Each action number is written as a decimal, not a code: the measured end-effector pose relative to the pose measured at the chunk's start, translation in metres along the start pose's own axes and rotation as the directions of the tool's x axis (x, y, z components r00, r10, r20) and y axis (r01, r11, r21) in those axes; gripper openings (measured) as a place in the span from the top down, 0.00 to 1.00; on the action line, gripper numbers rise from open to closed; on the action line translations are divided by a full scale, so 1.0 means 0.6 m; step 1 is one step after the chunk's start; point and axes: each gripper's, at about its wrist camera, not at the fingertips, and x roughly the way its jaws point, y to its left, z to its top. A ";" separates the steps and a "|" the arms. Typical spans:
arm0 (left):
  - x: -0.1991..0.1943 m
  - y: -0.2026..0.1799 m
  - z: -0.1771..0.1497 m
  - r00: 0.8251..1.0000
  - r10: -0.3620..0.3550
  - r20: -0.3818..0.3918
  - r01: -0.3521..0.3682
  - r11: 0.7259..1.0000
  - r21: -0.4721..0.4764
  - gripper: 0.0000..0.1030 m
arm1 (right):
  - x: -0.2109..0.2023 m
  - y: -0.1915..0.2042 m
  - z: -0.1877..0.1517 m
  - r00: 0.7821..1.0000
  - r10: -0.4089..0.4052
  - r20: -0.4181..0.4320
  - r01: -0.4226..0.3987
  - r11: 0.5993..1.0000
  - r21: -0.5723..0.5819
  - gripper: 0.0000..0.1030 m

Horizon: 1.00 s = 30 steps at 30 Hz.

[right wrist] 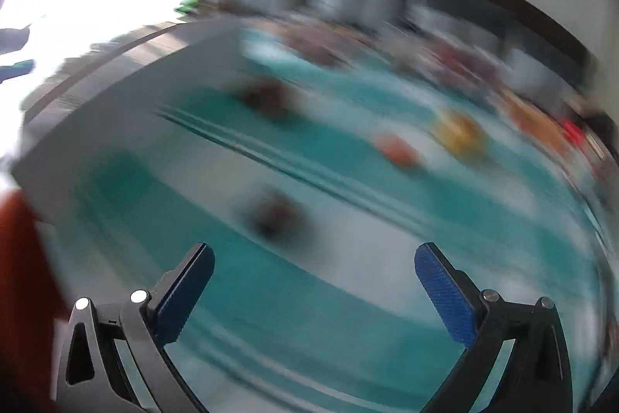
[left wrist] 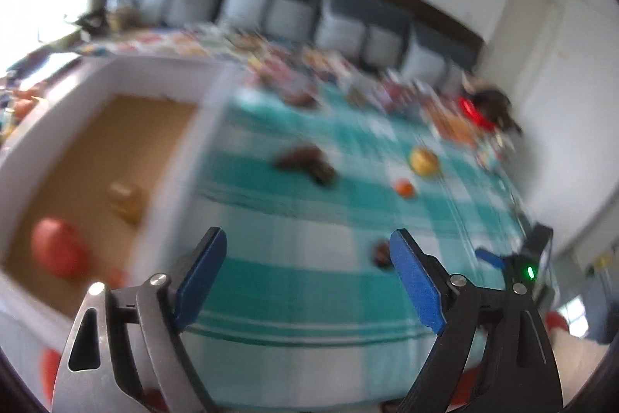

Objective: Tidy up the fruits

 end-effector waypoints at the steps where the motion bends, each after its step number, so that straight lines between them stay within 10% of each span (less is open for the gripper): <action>1: 0.030 -0.027 -0.011 0.999 -0.023 -0.049 0.023 1.000 0.003 0.15 | 0.008 -0.038 -0.021 0.999 -0.036 -0.022 0.037 0.998 0.053 0.00; 5: 0.107 -0.085 -0.044 0.992 -0.069 -0.108 0.074 0.996 0.043 0.15 | 0.015 -0.150 -0.061 0.995 -0.070 -0.073 0.085 0.969 0.230 0.00; 9: 0.176 -0.100 -0.061 0.994 0.035 -0.103 -0.023 0.993 0.118 0.15 | 0.018 -0.197 -0.053 0.992 -0.113 -0.055 0.124 0.956 0.267 0.00; 30: 0.267 -0.019 -0.088 0.968 0.234 -0.086 -0.218 0.963 0.158 0.07 | 0.065 -0.195 -0.071 0.988 -0.101 -0.120 0.132 0.949 0.285 0.00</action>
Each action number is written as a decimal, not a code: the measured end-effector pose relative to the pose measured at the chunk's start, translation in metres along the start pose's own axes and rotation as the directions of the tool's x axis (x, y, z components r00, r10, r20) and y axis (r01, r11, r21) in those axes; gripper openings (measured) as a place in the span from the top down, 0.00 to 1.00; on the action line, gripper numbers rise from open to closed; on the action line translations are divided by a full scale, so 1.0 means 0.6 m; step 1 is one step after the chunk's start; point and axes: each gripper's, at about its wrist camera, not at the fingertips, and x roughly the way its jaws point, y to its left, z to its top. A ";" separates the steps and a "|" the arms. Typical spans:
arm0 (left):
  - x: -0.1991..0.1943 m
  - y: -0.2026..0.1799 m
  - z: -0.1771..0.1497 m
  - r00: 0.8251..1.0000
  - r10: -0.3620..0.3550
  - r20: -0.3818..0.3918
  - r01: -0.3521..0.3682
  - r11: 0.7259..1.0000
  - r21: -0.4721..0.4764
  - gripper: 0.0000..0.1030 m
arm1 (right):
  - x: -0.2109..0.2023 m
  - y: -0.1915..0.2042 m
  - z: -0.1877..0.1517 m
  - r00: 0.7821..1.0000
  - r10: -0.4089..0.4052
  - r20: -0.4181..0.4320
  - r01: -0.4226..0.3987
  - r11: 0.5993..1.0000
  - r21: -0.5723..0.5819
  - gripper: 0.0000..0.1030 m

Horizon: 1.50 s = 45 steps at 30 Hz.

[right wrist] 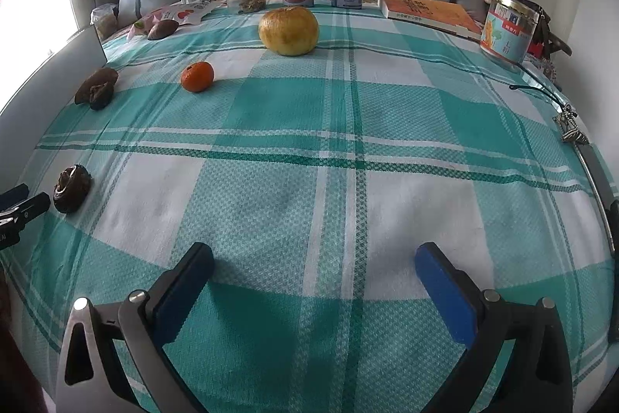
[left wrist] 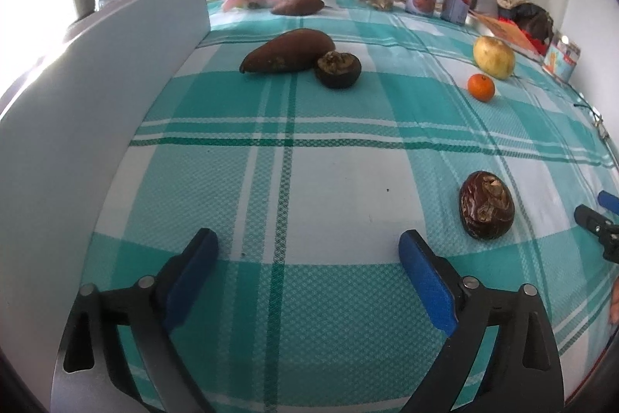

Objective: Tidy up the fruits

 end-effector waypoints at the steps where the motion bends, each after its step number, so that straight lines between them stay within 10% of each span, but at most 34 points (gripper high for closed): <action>1: 0.000 0.000 0.000 1.000 0.000 0.001 0.000 1.000 0.000 0.07 | 0.000 0.000 0.000 1.000 0.000 0.000 0.000 1.000 0.001 0.00; 38: -0.002 -0.001 0.001 1.000 -0.007 -0.001 0.007 1.000 0.003 0.07 | 0.000 0.000 0.001 1.000 0.001 0.000 -0.001 1.000 0.001 0.00; 45: -0.048 -0.046 -0.012 0.985 -0.170 -0.008 0.170 0.985 0.033 0.07 | 0.001 0.000 0.001 1.000 0.000 0.000 0.000 1.000 0.001 0.00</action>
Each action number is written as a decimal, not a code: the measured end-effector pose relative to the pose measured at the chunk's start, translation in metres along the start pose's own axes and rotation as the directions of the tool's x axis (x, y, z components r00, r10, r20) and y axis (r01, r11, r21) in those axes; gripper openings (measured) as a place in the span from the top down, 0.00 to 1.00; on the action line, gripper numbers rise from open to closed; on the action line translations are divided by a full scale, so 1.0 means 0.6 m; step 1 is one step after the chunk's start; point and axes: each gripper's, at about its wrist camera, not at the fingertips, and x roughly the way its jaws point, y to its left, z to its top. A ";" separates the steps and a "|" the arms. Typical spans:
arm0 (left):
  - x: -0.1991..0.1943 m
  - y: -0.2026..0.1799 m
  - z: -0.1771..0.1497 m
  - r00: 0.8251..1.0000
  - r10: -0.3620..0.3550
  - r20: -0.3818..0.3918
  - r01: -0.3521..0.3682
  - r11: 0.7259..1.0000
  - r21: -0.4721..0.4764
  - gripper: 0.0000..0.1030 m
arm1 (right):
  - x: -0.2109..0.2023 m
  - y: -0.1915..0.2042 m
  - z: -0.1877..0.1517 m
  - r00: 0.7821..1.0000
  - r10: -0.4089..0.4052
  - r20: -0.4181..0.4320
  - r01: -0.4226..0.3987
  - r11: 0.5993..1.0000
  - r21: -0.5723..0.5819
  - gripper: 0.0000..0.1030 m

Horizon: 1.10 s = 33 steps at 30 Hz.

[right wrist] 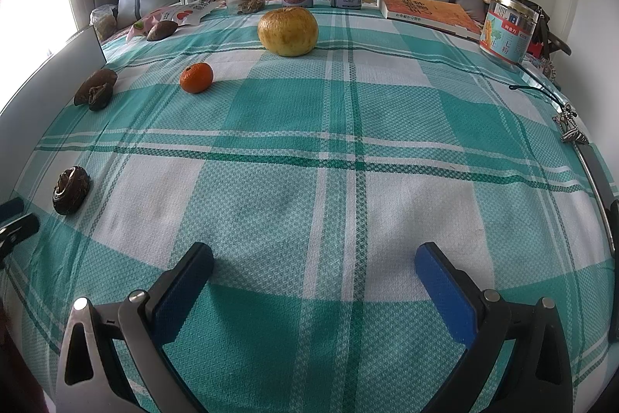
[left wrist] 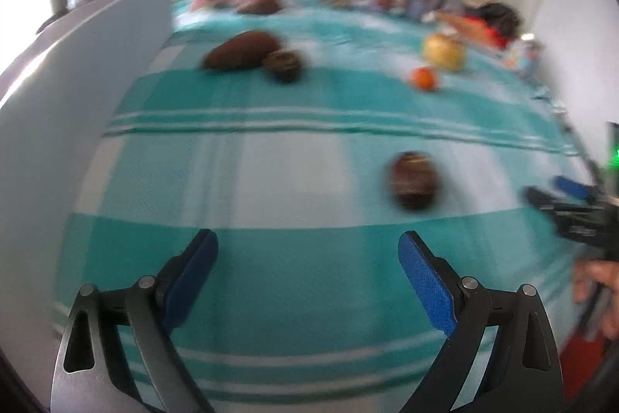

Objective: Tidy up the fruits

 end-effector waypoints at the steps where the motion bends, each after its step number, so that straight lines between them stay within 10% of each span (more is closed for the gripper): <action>1: 0.000 -0.021 0.005 1.000 -0.026 0.003 0.026 0.999 0.028 0.07 | 0.000 0.000 0.000 1.000 0.000 0.000 0.000 1.000 0.000 0.00; 8: 0.077 -0.106 0.049 0.998 -0.001 -0.059 0.008 0.994 0.108 0.10 | 0.000 0.000 0.000 1.000 0.001 0.000 -0.001 1.000 0.000 0.00; 12: 0.069 -0.111 0.038 1.000 0.002 -0.011 -0.001 0.991 0.136 0.60 | 0.000 0.000 0.000 1.000 0.000 0.000 0.000 1.000 0.000 0.00; 23: 0.037 0.021 0.063 0.993 0.116 0.023 -0.117 0.992 0.053 0.60 | 0.000 0.000 0.000 1.000 0.000 0.000 0.000 1.000 0.001 0.00; 26: 0.056 0.053 0.055 0.990 0.139 -0.019 -0.139 0.990 0.030 0.58 | 0.000 0.000 0.000 1.000 0.000 0.000 0.000 1.000 0.001 0.00; 30: 0.063 0.067 0.046 0.967 0.254 0.001 -0.254 0.967 0.003 0.11 | 0.000 0.000 0.000 1.000 0.000 0.000 0.000 1.000 0.001 0.00; 33: 0.073 0.082 0.049 0.972 0.234 -0.024 -0.235 0.970 -0.061 0.04 | 0.000 0.000 0.000 1.000 0.000 0.000 0.000 1.000 0.000 0.00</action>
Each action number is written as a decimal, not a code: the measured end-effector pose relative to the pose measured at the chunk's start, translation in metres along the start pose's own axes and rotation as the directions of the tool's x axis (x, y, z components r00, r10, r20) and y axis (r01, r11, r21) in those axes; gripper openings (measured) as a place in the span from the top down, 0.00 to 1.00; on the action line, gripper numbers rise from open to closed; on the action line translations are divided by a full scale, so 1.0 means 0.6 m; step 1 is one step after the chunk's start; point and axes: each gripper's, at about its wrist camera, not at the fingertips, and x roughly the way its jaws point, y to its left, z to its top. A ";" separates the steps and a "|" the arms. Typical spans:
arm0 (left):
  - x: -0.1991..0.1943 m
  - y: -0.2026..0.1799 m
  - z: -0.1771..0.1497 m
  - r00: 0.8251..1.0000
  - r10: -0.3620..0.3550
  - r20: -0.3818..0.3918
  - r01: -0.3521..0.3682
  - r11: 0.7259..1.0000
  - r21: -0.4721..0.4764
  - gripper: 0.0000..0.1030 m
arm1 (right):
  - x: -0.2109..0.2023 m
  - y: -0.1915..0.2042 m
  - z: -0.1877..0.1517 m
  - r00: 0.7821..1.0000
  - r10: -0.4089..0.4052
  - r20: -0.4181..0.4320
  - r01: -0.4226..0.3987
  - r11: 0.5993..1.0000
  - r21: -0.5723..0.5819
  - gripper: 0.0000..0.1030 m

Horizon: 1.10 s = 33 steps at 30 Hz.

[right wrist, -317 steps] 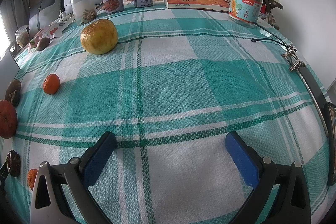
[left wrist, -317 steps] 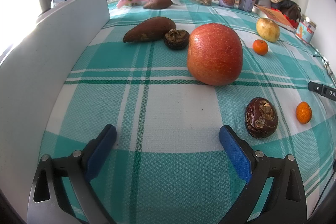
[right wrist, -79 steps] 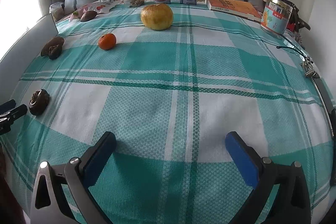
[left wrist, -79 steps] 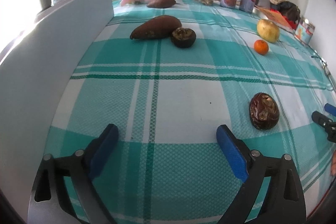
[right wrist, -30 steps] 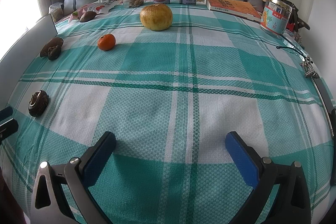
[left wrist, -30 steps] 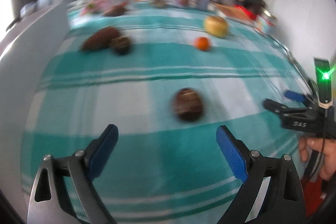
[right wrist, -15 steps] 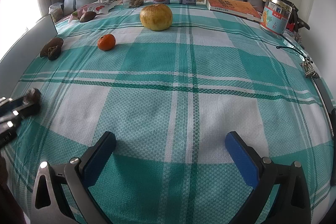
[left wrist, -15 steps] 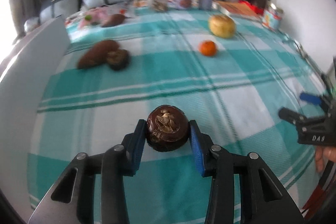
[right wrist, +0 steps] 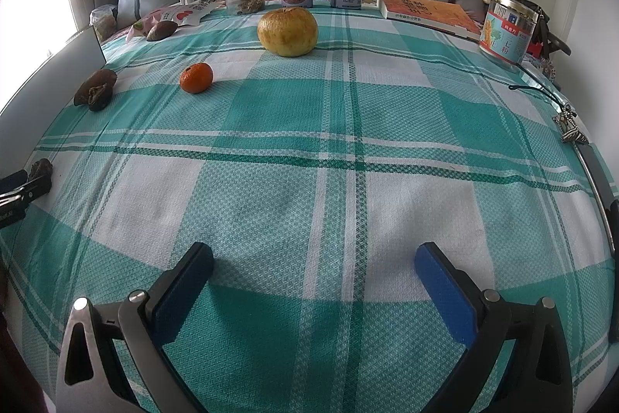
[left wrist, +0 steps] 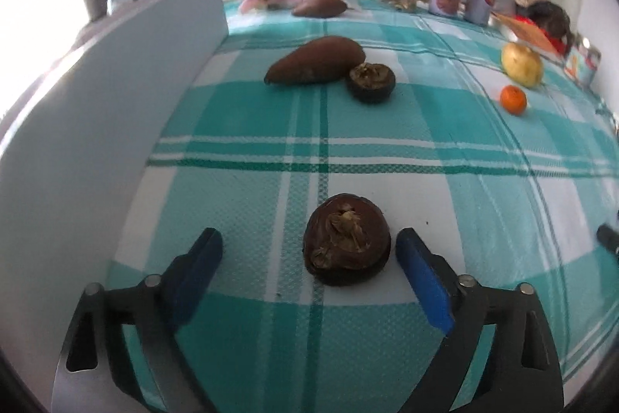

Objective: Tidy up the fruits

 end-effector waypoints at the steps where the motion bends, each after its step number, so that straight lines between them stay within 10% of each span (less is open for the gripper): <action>1: 0.002 0.005 0.000 1.000 -0.004 -0.006 0.004 1.000 -0.012 0.03 | 0.000 0.000 0.000 1.000 0.000 0.000 0.000 1.000 0.000 0.00; 33: 0.004 0.007 -0.002 1.000 -0.007 -0.006 0.007 1.000 -0.017 0.03 | 0.001 0.000 0.000 1.000 0.000 -0.003 0.000 1.000 0.002 0.00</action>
